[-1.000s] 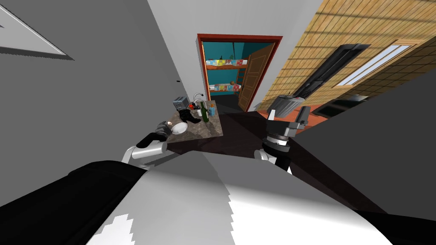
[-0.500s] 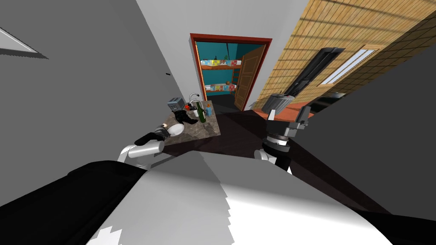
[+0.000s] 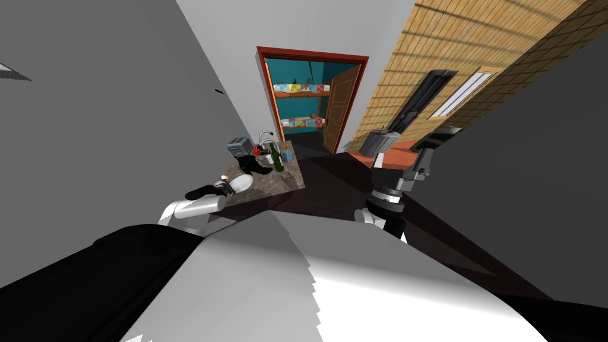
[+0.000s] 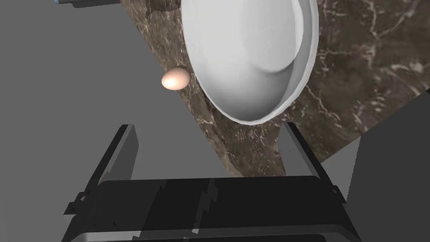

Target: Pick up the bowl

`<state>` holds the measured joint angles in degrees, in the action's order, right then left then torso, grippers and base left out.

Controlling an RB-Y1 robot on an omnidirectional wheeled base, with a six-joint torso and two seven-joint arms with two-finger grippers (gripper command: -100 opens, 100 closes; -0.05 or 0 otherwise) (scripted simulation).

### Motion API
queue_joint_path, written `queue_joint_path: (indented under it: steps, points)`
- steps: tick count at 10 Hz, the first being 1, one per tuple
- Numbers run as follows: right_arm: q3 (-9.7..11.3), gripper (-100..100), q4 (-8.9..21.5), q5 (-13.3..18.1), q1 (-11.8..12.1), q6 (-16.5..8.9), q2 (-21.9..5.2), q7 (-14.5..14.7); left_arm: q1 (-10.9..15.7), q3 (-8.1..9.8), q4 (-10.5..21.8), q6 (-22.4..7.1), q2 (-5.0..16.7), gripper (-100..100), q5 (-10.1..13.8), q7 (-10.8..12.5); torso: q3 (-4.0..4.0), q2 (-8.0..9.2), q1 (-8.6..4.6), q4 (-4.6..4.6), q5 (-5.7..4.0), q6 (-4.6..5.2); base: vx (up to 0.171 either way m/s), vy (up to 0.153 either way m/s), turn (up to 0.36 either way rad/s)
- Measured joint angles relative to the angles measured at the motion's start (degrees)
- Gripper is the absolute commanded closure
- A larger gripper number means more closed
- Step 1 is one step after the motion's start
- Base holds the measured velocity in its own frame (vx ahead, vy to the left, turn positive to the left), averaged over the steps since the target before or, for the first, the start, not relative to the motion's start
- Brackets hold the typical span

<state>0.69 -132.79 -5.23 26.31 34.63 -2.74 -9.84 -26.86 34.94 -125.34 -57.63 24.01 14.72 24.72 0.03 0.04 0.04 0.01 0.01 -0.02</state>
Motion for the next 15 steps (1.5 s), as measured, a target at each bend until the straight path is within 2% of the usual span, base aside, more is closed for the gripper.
queue_joint_path:
  steps: [3, 10, 11, 12, 13, 14, 15]
  points:
    - [0.0, 0, 0.0, 0.0, 0.0, 0.0, 0.0, 0.0, 0.97, 0.43, 3.26, -5.18, 2.06, -100, 0.91, 1.78, -0.01, -0.02, 0.01, -0.01, 0.0, 0.0, -0.007, 0.002, -0.123]
    - [-0.01, 0, 0.0, 0.0, 0.01, 0.0, 0.0, 0.0, 1.15, 0.62, 8.6, -13.47, 4.49, -100, 3.22, 4.22, -0.07, -0.12, 0.05, -0.03, 0.02, -0.03, 0.011, 0.007, -0.108]
    - [-0.01, 0, 0.0, 0.0, 0.01, 0.0, 0.0, 0.0, 1.22, 0.3, 9.18, -14.47, 4.53, -100, 3.32, 4.53, -0.08, -0.14, 0.05, -0.03, 0.01, -0.03, 0.053, 0.03, -0.074]
    - [-0.01, 0, 0.0, 0.0, 0.01, 0.0, 0.0, 0.0, 1.78, -0.8, 10.24, -15.71, 4.23, -100, 2.84, 5.11, -0.13, -0.23, 0.1, -0.05, 0.03, -0.02, 0.028, 0.017, -0.019]
    - [-0.01, 0, 0.0, 0.0, 0.01, 0.0, 0.0, 0.0, 1.85, -0.96, 10.38, -15.99, 4.19, 0, 2.78, 5.26, -0.1, -0.17, 0.07, -0.04, 0.02, -0.05, 0.0, 0.0, 0.0]
    - [-0.01, 0, 0.0, 0.0, 0.01, 0.0, 0.0, 0.0, 1.85, -0.94, 10.36, -15.96, 4.2, -100, 2.79, 5.25, -0.06, -0.1, 0.02, -0.02, 0.0, -0.05, 0.009, 0.012, 0.003]
    - [-0.01, 0, 0.0, 0.0, 0.01, 0.0, 0.0, 0.0, 1.98, -1.03, 11.29, -15.22, 4.03, -100, 2.67, 4.99, -0.05, -0.09, 0.04, -0.02, 0.01, -0.05, 0.014, 0.02, 0.005]
